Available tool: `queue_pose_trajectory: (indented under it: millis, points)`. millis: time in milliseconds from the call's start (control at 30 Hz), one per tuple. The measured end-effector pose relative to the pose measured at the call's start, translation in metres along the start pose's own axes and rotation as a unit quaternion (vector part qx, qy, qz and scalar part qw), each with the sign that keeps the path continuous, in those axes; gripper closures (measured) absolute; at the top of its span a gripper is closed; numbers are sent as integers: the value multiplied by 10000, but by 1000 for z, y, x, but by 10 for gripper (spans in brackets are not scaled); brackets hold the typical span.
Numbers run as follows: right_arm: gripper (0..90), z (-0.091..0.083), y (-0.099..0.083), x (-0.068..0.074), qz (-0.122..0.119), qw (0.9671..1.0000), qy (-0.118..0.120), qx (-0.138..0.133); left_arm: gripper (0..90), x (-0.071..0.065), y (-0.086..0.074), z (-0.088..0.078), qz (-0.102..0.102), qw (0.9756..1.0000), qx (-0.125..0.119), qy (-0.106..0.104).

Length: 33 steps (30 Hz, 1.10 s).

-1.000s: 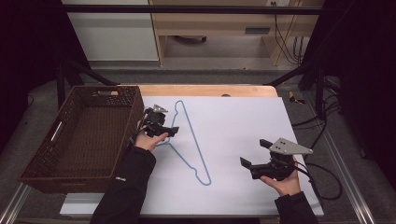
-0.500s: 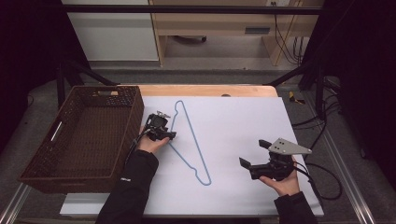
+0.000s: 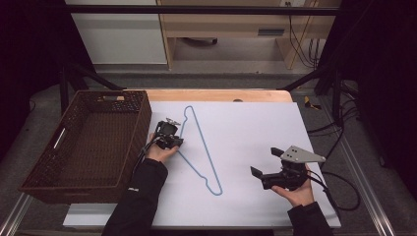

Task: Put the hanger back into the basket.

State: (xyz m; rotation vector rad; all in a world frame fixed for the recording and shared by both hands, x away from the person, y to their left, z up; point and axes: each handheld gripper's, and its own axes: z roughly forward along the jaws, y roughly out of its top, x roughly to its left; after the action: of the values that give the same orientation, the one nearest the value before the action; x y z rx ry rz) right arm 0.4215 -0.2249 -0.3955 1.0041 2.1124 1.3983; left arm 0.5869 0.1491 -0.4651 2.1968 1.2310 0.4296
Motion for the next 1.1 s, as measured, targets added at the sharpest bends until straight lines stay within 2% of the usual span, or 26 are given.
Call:
queue_pose_trajectory:
  millis: [167,233,533,767,1100]
  points:
    - [32,1,0,0,1,10000,14,-10,809,-3,1,0,-6,10000,34,43]
    - [32,1,0,1,7,10000,28,2,826,-4,1,0,-88,9999,52,92]
    - [32,2,0,1,0,10000,43,23,843,-7,2,0,-170,9996,75,194]
    - [33,3,0,1,-13,10000,52,29,856,-9,3,0,-484,9983,95,312]
    - [34,3,0,2,0,10000,61,31,863,-12,4,0,-748,9961,81,457]
